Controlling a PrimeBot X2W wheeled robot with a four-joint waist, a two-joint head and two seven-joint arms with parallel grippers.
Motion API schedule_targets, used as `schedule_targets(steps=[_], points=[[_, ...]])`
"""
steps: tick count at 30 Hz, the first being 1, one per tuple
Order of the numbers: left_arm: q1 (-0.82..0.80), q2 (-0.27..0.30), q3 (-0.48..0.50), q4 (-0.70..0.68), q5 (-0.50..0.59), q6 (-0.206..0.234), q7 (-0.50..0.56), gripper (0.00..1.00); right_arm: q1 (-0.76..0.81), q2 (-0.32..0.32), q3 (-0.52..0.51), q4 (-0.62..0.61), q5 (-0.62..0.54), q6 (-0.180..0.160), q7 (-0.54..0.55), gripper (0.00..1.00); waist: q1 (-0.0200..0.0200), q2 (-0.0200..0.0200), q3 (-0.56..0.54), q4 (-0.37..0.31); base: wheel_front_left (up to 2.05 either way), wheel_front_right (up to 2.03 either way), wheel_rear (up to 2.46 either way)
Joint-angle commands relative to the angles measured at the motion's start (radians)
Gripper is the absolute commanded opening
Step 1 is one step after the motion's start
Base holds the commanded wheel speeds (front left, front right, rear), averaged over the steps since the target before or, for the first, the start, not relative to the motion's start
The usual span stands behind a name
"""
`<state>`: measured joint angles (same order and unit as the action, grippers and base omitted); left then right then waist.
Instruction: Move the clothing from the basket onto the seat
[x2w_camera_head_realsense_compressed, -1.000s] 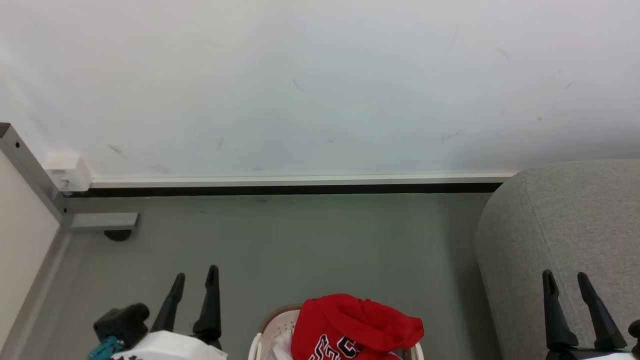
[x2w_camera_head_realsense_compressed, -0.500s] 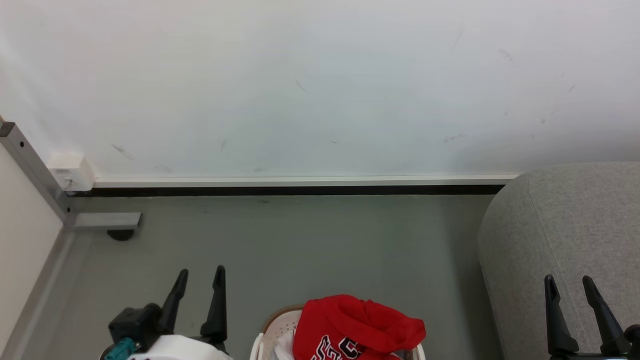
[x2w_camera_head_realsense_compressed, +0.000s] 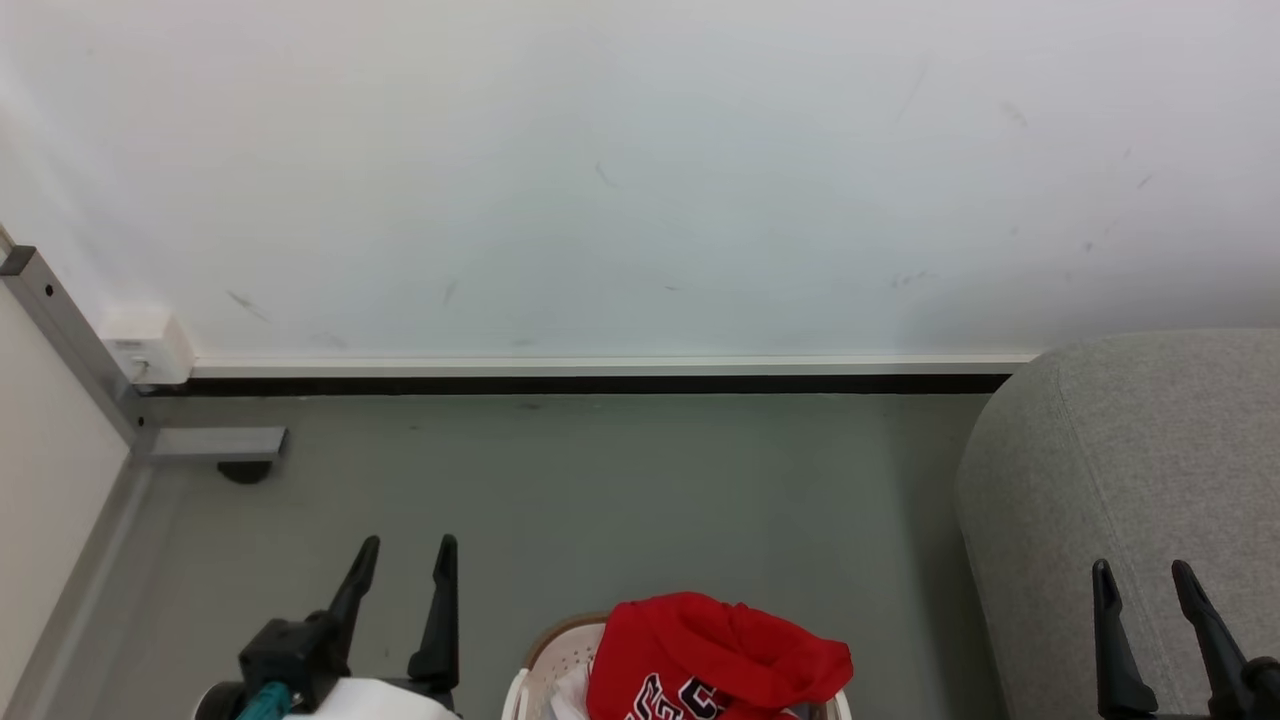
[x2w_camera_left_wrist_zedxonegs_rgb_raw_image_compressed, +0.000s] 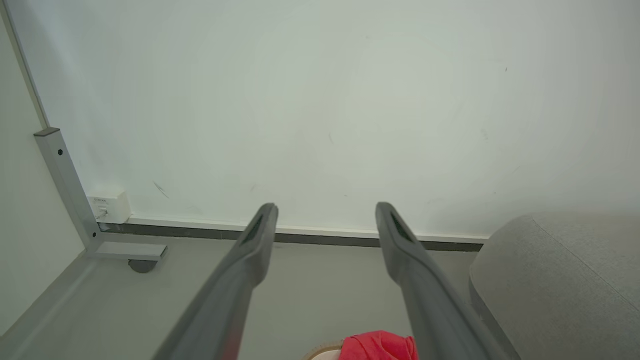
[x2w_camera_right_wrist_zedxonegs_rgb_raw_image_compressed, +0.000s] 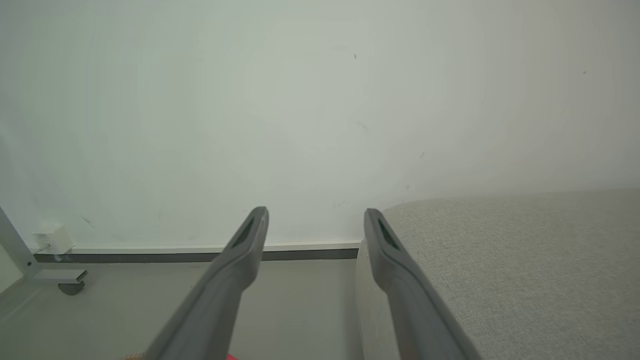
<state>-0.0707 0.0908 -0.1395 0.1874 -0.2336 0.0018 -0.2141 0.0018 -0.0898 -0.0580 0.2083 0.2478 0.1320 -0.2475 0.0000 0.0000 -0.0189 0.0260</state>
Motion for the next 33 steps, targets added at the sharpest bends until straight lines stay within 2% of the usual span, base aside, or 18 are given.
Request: schedule_targets(steps=[1,14,21,33], points=[[0.009,0.005,0.001,0.0,0.04,0.0,-0.013,1.0,0.008,0.005,-0.011,0.002,-0.027,-0.002,-0.006,1.0,0.0,0.0,-0.002,0.0,0.0,0.0,0.0],[0.016,0.002,0.003,0.007,0.148,-0.004,-0.037,1.0,0.012,0.026,-0.029,0.004,-0.131,-0.002,-0.012,1.0,0.0,0.0,-0.002,-0.013,0.0,0.0,0.0],[0.0,0.003,-0.006,0.016,0.2,-0.016,-0.049,1.0,-0.015,0.038,-0.026,-0.009,-0.174,-0.002,-0.017,1.0,0.0,0.0,0.036,-0.039,0.0,0.0,0.0],[-0.181,-0.001,-0.099,0.127,0.249,-0.079,-0.051,1.0,-0.178,0.041,-0.01,-0.068,-0.158,-0.002,-0.016,1.0,0.0,0.0,0.302,-0.099,0.0,0.0,0.0]])
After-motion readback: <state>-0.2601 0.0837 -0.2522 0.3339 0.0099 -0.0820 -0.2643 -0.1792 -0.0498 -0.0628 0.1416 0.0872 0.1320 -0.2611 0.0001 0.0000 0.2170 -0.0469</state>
